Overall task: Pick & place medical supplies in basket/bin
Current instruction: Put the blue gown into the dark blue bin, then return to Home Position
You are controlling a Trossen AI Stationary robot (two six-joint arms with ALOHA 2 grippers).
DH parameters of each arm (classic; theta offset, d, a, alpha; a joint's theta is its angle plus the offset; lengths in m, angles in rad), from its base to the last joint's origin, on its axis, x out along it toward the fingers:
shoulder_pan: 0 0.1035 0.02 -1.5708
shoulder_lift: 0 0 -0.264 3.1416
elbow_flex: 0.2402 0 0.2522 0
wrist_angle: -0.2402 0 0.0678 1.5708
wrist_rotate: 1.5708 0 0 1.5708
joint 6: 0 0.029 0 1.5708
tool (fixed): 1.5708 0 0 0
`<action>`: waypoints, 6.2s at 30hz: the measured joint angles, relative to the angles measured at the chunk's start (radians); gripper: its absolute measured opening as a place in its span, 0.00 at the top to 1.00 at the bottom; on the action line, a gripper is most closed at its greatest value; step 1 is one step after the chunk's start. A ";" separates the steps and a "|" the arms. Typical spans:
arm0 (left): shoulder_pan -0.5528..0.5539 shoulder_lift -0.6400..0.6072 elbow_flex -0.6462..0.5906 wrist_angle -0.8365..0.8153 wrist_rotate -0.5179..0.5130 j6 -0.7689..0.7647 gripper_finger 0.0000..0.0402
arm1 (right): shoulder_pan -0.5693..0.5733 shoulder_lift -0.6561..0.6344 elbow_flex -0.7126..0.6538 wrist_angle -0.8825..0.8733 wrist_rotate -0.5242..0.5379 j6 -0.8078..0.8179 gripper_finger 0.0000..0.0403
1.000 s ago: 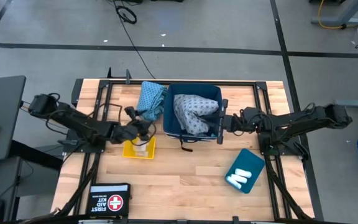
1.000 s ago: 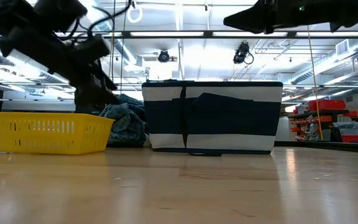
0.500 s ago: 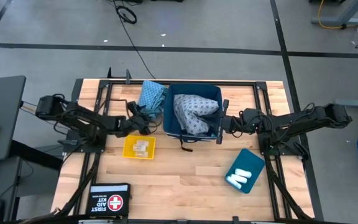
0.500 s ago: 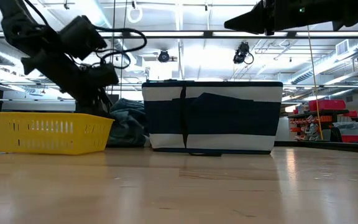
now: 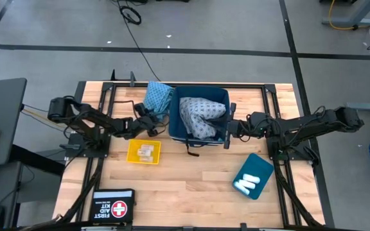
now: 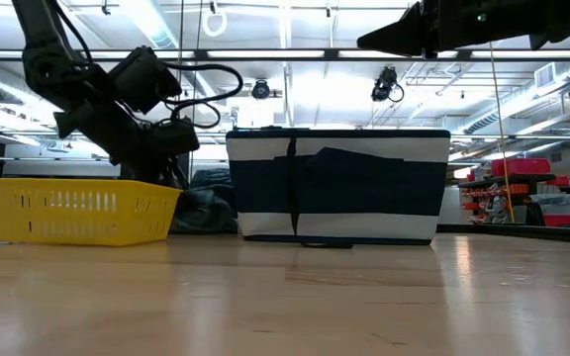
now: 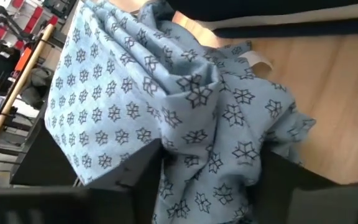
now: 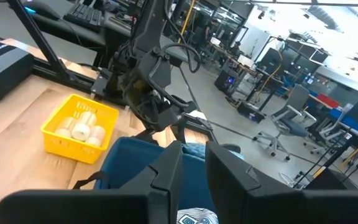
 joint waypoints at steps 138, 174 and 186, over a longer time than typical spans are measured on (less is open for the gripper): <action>-0.139 0.192 0.663 -0.271 0.635 -0.112 0.33 | 0.034 -0.002 -0.001 -0.059 -0.021 0.006 0.80; -0.092 -0.549 -0.116 0.302 0.793 -0.299 0.33 | 0.033 -0.002 -0.001 -0.057 -0.045 0.062 0.80; -0.093 -0.910 -0.316 0.092 0.682 -0.354 0.33 | 0.034 -0.016 -0.001 -0.055 -0.072 0.133 0.80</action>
